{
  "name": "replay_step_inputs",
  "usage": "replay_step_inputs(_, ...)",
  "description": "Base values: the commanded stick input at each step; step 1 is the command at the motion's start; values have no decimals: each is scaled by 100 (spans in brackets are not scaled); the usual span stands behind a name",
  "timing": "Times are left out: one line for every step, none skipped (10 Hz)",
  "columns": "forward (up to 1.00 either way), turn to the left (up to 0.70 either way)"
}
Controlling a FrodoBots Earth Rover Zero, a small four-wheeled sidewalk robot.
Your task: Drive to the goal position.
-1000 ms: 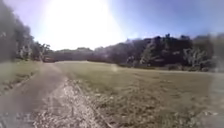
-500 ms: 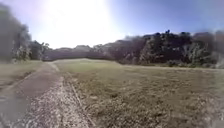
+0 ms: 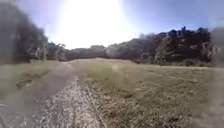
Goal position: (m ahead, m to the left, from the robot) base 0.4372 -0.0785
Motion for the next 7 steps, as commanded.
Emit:
replay_step_inputs(0, 50)
replay_step_inputs(0, 50)
replay_step_inputs(0, 50)
replay_step_inputs(0, 50)
replay_step_inputs(0, 50)
replay_step_inputs(0, 50)
replay_step_inputs(0, 50)
